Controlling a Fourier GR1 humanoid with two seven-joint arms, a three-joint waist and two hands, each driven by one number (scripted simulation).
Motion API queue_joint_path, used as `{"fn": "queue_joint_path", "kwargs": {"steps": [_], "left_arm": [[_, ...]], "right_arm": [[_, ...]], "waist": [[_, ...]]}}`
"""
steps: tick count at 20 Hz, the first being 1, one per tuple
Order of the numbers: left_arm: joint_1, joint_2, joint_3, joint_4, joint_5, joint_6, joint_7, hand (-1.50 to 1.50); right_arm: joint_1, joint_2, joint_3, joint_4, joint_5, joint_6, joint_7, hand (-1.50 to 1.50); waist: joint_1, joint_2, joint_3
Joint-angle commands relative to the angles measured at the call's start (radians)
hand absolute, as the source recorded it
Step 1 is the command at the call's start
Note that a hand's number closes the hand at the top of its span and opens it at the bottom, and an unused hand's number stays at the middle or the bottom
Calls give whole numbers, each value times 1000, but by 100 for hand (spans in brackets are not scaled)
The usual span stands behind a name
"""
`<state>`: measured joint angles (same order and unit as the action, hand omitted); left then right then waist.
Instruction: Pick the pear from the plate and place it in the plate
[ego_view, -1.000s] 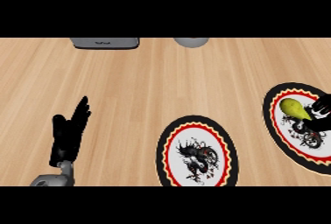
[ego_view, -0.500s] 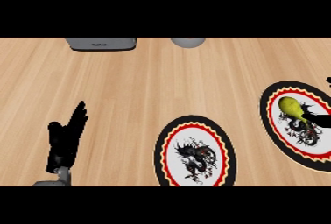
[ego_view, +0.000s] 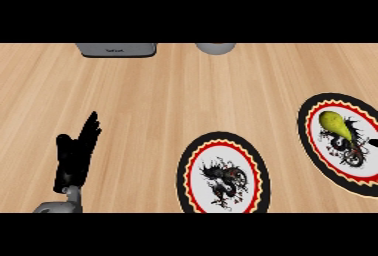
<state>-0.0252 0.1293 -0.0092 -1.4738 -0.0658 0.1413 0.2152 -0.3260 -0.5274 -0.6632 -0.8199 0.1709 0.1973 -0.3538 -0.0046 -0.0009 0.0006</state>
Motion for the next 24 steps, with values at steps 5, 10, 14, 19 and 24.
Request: {"fn": "queue_joint_path", "kwargs": {"steps": [5,10,14,19,24], "left_arm": [[10,9,29,13,17,-44,-26,0],[-52,-10,41,79,-12,-21,-20,0],[16,-37,11,5,-27,-14,-15,0],[-1,-24,26,-39,-20,-22,45,0],[-66,-47,17,-22,-30,-11,81,0]], "right_arm": [[68,-10,14,51,-83,54,-171,-150],[130,32,70,-48,-114,33,-150,-150],[77,22,103,49,-86,-66,-163,-150],[43,-30,117,141,-62,-105,-149,-150],[52,-48,110,292,-51,-137,-293,-150]], "waist": [[6,1,0],[2,0,-1],[6,1,-1],[8,1,0],[9,3,0]]}}
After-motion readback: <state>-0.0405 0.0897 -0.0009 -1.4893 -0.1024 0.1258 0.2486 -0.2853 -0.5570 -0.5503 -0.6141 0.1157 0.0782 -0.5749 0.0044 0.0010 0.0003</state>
